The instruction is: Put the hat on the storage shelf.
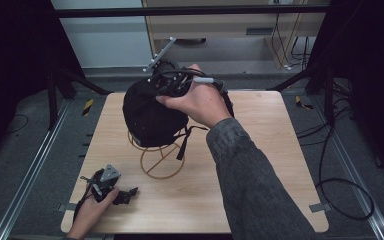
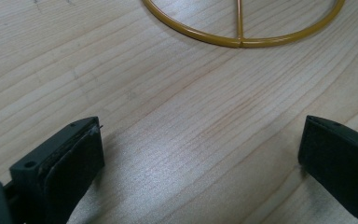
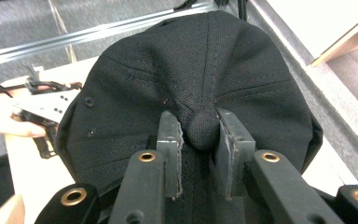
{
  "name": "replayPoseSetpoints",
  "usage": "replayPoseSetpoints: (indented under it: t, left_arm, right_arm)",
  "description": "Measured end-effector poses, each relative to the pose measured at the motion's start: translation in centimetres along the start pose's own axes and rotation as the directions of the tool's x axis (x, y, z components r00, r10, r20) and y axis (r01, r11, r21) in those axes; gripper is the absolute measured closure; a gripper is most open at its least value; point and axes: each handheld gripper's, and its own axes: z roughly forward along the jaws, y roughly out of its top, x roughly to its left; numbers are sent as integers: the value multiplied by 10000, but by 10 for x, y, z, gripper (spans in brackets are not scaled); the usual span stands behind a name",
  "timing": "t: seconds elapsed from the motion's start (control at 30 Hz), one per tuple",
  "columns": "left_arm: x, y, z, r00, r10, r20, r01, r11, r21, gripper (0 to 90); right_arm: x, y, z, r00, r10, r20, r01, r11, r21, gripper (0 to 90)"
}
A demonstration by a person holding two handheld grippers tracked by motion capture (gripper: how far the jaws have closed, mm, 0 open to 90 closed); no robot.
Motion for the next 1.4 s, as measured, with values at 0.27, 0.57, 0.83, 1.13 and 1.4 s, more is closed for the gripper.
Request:
replayPoseSetpoints:
  t: [0.27, 0.57, 0.83, 1.13, 1.4]
  left_arm:
    - [0, 0, 0, 10000, -3, 6, 3, 10000, 1, 0]
    - [0, 0, 0, 10000, -14, 10, 14, 10000, -12, 0]
    - [0, 0, 0, 10000, -15, 10, 15, 10000, -10, 0]
    - [0, 0, 0, 10000, -15, 13, 15, 10000, -9, 0]
    - [0, 0, 0, 10000, -14, 10, 14, 10000, -13, 0]
  right_arm:
    - [-2, 4, 13, 10000, 6, -25, -5, 9995, 305, 732]
    - [5, 13, 24, 9996, -276, -66, 279, 9976, 641, 731]
    - [8, 15, 33, 9994, -320, -133, 330, 9963, 796, 730]
    - [10, 14, 42, 9993, -347, -157, 359, 9961, 807, 726]
    - [11, 13, 47, 9992, -344, -213, 359, 9966, 744, 724]
